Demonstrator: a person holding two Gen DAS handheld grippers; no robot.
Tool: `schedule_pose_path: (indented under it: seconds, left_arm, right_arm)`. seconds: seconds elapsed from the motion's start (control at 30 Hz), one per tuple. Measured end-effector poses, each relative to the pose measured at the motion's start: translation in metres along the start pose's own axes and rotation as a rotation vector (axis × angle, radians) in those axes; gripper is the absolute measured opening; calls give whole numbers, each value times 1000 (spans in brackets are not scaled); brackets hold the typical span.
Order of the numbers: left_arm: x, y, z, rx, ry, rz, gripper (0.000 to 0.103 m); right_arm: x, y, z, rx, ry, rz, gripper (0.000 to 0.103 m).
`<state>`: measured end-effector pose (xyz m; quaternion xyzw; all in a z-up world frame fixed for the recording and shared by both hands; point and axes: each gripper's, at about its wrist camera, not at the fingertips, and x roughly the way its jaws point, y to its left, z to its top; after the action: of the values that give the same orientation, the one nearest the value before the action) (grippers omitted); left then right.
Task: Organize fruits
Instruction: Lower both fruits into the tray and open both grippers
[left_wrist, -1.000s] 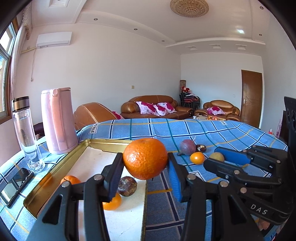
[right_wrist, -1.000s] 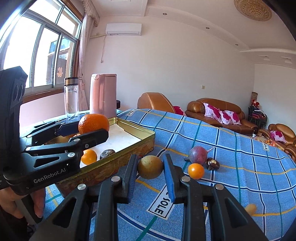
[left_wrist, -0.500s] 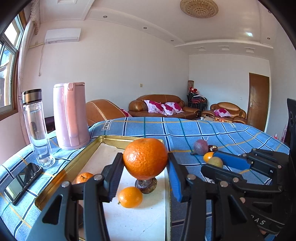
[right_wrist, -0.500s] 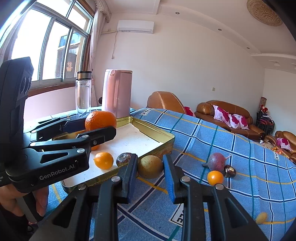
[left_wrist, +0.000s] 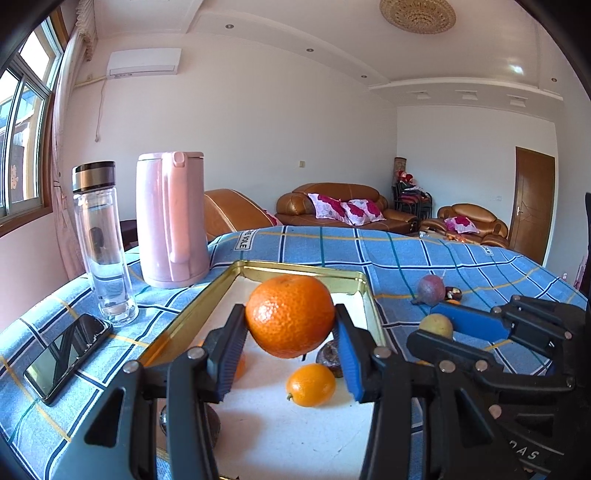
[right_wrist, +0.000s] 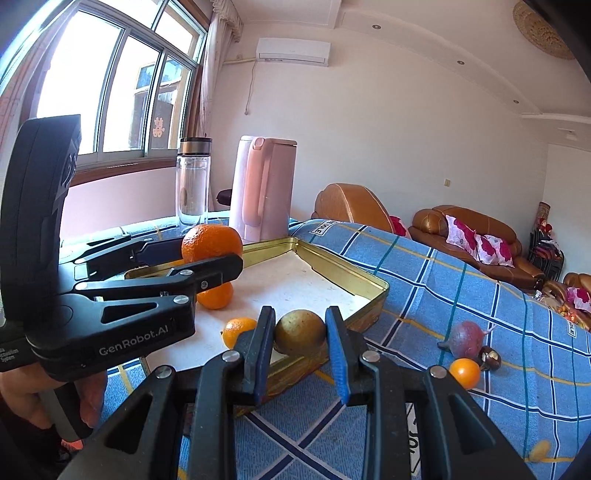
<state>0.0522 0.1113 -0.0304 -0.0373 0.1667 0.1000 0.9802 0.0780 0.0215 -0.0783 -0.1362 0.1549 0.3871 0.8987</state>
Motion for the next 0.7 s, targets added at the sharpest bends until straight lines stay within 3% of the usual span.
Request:
schedule_pose_path:
  seconds: [0.7]
  left_arm:
    - [12, 31, -5, -7, 118, 61, 48]
  right_arm:
    - [26, 31, 5, -48, 42, 71, 30]
